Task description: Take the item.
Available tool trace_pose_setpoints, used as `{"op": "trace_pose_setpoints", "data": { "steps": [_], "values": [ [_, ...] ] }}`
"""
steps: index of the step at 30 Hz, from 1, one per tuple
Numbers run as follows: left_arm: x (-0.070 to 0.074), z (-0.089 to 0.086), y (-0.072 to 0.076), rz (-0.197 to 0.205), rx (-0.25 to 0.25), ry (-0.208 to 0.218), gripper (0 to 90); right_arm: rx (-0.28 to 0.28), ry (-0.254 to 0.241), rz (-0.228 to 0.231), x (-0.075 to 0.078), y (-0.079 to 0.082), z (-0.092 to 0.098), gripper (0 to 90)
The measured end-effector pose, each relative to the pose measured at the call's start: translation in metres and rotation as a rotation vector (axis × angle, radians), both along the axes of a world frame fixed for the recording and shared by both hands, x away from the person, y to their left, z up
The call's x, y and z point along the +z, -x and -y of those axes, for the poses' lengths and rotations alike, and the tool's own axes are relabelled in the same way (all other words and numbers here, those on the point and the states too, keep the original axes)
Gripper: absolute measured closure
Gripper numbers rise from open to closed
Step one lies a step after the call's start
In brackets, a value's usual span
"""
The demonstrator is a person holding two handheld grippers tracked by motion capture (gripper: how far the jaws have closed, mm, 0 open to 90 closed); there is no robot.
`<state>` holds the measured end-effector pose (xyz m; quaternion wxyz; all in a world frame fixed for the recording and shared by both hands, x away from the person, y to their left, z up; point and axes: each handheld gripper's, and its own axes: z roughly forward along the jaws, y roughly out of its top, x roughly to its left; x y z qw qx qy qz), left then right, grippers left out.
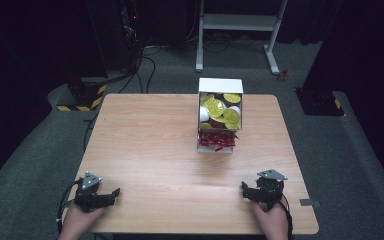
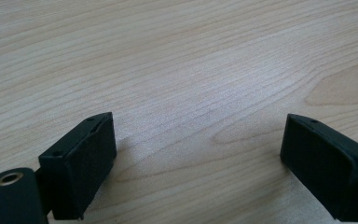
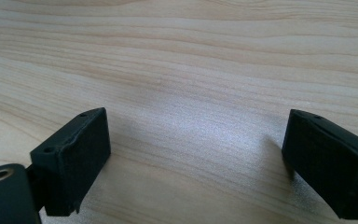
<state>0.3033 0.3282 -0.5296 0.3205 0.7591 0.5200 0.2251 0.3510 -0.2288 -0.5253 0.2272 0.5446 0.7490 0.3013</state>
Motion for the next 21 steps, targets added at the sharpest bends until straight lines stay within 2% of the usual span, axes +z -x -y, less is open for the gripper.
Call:
{"op": "trace_pose_setpoints", "data": {
  "steps": [17, 21],
  "values": [
    [0.0016, 0.0005, -0.0022, -0.015, -0.005, -0.005, 10.8, 0.0, 0.0, 0.0, 0.0, -0.0001, 0.0, 7.7],
    [0.0039, 0.0005, -0.0024, -0.025, -0.013, -0.008, 14.6, 0.0, 0.0, 0.0, 0.0001, -0.0001, 0.0, 7.7]
  ]
}}
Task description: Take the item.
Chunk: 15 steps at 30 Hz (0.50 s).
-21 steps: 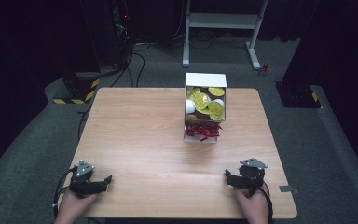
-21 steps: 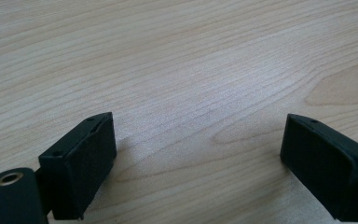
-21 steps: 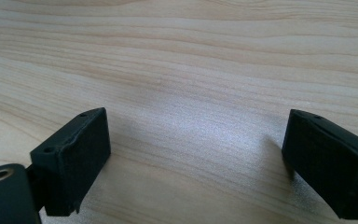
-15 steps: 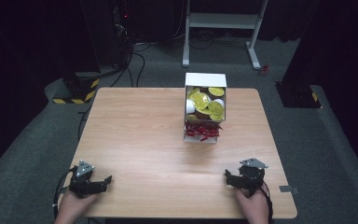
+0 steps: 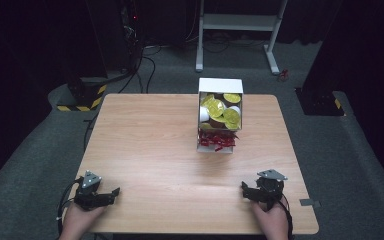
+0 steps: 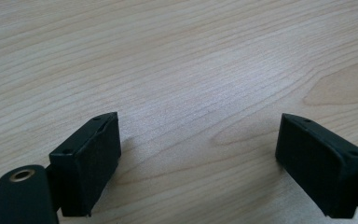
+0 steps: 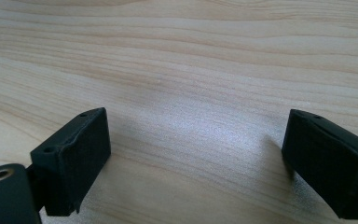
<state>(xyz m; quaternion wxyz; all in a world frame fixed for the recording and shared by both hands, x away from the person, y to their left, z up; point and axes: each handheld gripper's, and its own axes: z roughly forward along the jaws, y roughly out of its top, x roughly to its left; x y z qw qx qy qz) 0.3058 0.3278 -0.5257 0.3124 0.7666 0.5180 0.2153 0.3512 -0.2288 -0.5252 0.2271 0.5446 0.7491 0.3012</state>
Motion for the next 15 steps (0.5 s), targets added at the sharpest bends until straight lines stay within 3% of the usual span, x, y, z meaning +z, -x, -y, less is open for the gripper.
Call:
{"op": "trace_pose_setpoints", "data": {
  "steps": [5, 9, 15],
  "values": [
    [0.007, 0.003, 0.0, 0.017, -0.007, 0.035, 16.3, 0.0, 0.0, 0.0, 0.0, 0.0, 0.0, 7.7],
    [0.011, 0.007, 0.0, 0.038, -0.025, 0.037, 16.6, 0.001, 0.0, 0.0, 0.0, 0.0, 0.0, 7.6],
    [0.015, 0.018, -0.002, 0.027, -0.06, 0.034, 19.0, 0.012, -0.001, -0.002, 0.0, 0.0, 0.0, 7.6]
  ]
}}
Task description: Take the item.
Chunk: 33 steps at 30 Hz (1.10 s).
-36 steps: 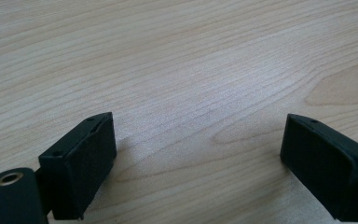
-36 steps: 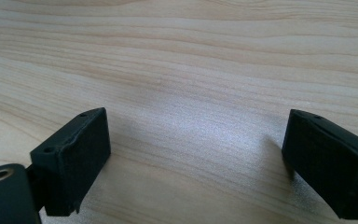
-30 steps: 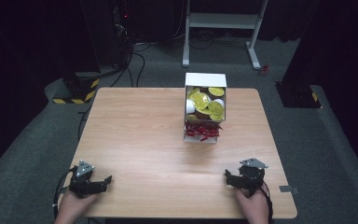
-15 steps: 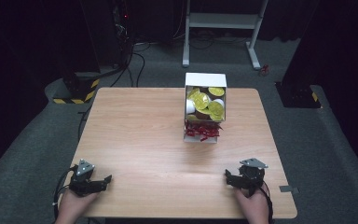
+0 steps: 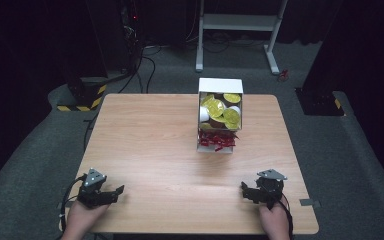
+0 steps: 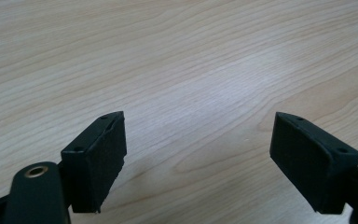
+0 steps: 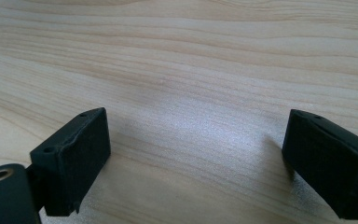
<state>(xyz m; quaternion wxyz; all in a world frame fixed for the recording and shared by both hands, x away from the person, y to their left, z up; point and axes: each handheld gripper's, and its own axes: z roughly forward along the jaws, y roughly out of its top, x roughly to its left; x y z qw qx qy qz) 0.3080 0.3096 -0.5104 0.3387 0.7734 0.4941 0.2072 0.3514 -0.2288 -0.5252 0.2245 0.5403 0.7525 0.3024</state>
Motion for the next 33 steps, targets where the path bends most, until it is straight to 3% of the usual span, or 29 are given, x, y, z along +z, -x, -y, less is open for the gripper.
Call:
{"op": "trace_pose_setpoints", "data": {
  "steps": [4, 6, 9, 11, 15, 19, 33],
  "values": [
    [0.006, 0.009, -0.002, -0.013, -0.036, -0.005, 18.7, 0.001, 0.0, 0.0, 0.0, 0.0, 0.0, 7.6],
    [0.011, 0.013, -0.003, -0.001, -0.037, 0.007, 19.2, 0.002, 0.0, 0.0, 0.0, 0.0, 0.0, 7.6],
    [0.017, 0.017, -0.005, 0.01, -0.035, 0.064, 19.4, 0.002, 0.0, -0.001, 0.0, 0.0, 0.0, 7.6],
    [0.021, 0.023, -0.007, 0.04, -0.031, 0.049, 19.1, 0.002, 0.0, -0.001, 0.0, 0.0, 0.0, 7.6],
    [0.028, 0.034, -0.012, 0.056, -0.033, 0.05, 17.1, 0.002, 0.0, 0.0, 0.0, 0.0, 0.0, 7.6],
    [0.037, 0.048, -0.016, 0.077, -0.067, 0.022, 16.7, 0.002, 0.0, 0.0, 0.0, 0.0, 0.0, 7.6],
    [0.054, 0.099, -0.031, 0.099, -0.151, 0.058, 17.2, 0.008, 0.002, 0.001, 0.0, 0.0, 0.0, 7.6]
  ]
}}
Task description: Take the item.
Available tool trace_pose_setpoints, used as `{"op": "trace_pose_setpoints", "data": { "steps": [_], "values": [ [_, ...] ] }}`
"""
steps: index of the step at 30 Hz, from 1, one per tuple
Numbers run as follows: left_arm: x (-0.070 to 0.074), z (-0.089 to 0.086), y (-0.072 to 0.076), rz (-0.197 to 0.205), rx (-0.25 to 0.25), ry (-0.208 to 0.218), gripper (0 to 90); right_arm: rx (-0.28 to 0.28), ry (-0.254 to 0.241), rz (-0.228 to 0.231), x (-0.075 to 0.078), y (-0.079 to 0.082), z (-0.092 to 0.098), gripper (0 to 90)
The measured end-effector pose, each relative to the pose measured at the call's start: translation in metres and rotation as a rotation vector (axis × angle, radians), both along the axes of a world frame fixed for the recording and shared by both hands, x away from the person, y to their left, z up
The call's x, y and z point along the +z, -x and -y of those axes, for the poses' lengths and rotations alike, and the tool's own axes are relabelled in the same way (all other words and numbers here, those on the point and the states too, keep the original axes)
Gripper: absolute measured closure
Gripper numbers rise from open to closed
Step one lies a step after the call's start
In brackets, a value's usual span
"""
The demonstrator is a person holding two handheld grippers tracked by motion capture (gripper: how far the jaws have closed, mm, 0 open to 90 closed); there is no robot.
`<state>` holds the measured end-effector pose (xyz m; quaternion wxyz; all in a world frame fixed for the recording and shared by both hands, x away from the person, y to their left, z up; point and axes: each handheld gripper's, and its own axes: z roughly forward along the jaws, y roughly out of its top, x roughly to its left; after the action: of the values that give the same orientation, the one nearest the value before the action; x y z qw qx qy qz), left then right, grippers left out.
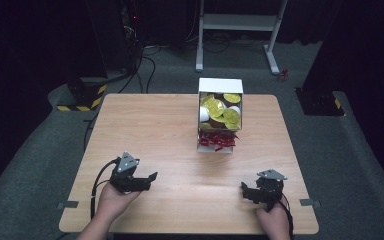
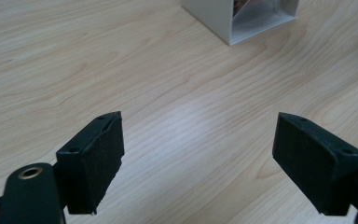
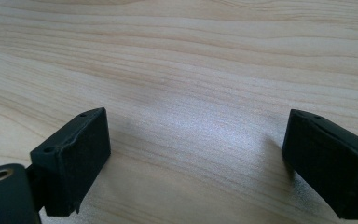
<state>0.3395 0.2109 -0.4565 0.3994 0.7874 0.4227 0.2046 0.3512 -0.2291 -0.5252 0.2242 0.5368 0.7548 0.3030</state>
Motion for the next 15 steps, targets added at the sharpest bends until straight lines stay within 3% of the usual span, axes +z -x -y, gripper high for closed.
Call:
{"op": "trace_pose_setpoints", "data": {
  "steps": [15],
  "values": [
    [0.011, 0.028, -0.013, 0.017, -0.043, 0.011, 19.3, 0.003, 0.0, 0.0, 0.0, 0.0, 0.0, 7.6]
  ]
}}
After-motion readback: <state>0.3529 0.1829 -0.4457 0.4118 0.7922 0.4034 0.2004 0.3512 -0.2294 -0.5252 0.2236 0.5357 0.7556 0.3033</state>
